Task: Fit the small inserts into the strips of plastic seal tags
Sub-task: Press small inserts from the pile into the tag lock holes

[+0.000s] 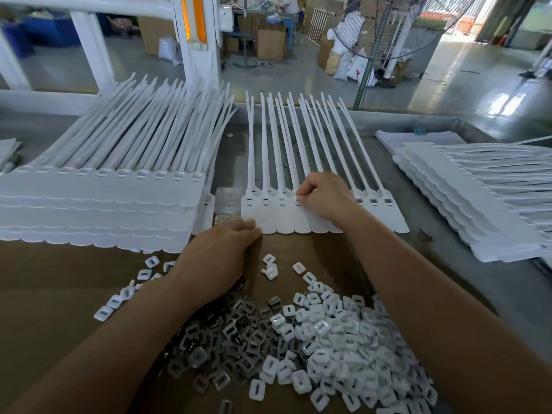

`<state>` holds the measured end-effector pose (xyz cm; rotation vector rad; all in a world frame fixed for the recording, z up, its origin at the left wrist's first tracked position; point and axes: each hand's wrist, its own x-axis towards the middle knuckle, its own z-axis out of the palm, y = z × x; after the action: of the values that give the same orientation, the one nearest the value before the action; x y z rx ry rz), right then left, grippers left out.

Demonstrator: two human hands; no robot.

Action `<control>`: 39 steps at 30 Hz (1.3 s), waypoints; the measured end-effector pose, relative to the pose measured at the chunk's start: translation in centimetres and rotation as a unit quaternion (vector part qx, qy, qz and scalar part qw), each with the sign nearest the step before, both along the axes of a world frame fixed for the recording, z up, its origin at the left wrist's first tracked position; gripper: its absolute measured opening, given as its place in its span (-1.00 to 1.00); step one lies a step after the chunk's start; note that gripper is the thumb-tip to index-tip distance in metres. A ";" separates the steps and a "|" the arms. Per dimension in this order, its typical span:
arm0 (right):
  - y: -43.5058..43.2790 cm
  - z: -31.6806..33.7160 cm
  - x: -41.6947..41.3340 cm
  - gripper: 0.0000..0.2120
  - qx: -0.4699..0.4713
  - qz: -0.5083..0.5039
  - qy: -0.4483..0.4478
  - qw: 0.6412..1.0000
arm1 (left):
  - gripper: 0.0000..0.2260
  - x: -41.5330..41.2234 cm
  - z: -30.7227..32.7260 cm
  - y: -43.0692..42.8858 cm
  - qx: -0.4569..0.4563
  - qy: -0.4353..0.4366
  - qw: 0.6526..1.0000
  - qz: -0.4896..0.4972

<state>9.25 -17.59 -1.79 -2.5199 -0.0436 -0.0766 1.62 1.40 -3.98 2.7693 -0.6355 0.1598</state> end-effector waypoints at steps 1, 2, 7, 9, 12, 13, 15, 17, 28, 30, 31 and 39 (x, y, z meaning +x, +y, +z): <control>0.0 -0.1 0.0 -0.82 -0.003 0.002 0.001 1.000 | -0.53 0.0 0.0 0.0 0.000 -0.001 1.000 -0.001; 0.0 -0.2 0.1 -0.82 -0.006 0.003 0.002 1.000 | -0.53 0.0 0.0 0.0 0.000 -0.002 1.000 -0.001; 0.0 -0.1 0.4 -0.79 -0.002 -0.015 0.014 1.000 | -0.54 0.0 0.0 0.0 0.004 -0.003 1.000 -0.004; 0.1 0.1 0.6 -0.82 0.011 -0.035 0.013 0.999 | -0.53 -0.1 0.0 0.0 0.002 -0.003 1.000 -0.003; 0.2 0.2 1.0 -0.77 0.015 -0.050 0.026 0.998 | -0.52 0.0 0.0 0.0 0.003 -0.002 1.000 -0.004; 0.3 0.3 1.1 -0.79 0.014 -0.054 0.037 0.998 | -0.52 0.0 0.0 0.0 0.004 -0.001 1.000 -0.005; 0.4 0.6 1.4 -0.88 0.012 -0.062 0.053 0.997 | -0.52 -0.1 0.0 0.0 0.006 0.001 1.000 -0.004; 0.4 0.7 1.7 -0.88 0.013 -0.066 0.066 0.996 | -0.52 -0.1 0.0 0.1 0.007 0.003 1.000 -0.004; 0.1 0.0 0.9 -0.80 0.023 -0.031 0.028 0.999 | -0.53 -0.3 0.1 0.1 -0.003 0.003 1.000 -0.003; -0.4 0.1 0.4 -0.80 0.043 -0.008 0.032 0.999 | -0.53 -0.3 0.2 0.1 -0.002 0.002 1.000 -0.004; -0.8 0.4 0.1 -0.82 0.057 0.006 0.045 0.997 | -0.53 -0.3 0.2 0.0 -0.003 0.002 1.000 -0.004; -1.9 3.0 -3.9 -0.81 -0.012 0.119 0.090 0.989 | -0.54 0.0 0.0 -0.1 -0.001 0.001 1.000 -0.002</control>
<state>5.38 -19.54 1.19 -2.5150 -0.2732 0.2487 1.64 1.26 -3.93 2.7660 -0.6391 0.1561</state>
